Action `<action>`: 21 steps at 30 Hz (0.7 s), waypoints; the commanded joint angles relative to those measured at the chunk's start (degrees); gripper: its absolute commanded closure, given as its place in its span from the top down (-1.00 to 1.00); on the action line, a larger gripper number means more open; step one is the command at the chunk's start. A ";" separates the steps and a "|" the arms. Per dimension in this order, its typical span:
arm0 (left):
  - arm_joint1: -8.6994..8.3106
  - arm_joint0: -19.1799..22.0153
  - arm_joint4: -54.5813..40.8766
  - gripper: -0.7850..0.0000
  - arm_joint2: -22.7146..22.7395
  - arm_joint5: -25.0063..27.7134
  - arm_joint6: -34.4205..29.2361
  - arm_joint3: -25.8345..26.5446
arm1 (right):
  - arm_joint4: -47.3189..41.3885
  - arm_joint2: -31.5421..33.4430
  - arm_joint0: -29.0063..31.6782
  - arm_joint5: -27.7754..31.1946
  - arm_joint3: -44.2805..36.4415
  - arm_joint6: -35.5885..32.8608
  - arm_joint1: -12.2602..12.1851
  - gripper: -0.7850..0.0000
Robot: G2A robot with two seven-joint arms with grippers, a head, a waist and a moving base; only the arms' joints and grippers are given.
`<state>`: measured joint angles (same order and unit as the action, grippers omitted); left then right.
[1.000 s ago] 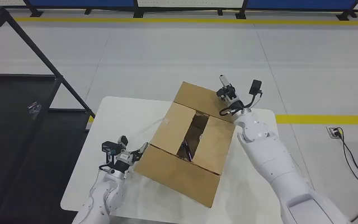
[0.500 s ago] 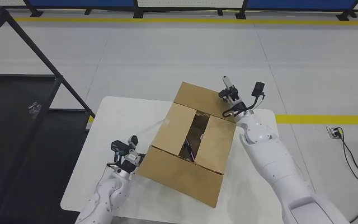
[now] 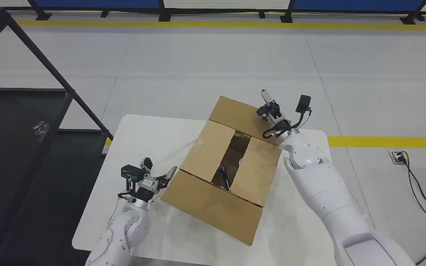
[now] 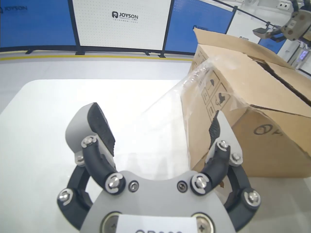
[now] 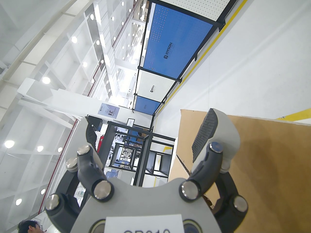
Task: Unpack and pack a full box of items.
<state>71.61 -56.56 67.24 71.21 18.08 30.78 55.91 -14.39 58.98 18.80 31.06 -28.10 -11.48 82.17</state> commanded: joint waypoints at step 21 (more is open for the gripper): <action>1.96 4.00 5.75 1.00 -5.98 3.07 5.28 -5.69 | -0.45 4.64 3.00 2.97 -2.18 -1.12 -0.59 1.00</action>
<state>73.69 -52.23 72.69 65.06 20.52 35.74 49.94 -14.04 63.13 21.49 33.26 -29.84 -11.87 81.66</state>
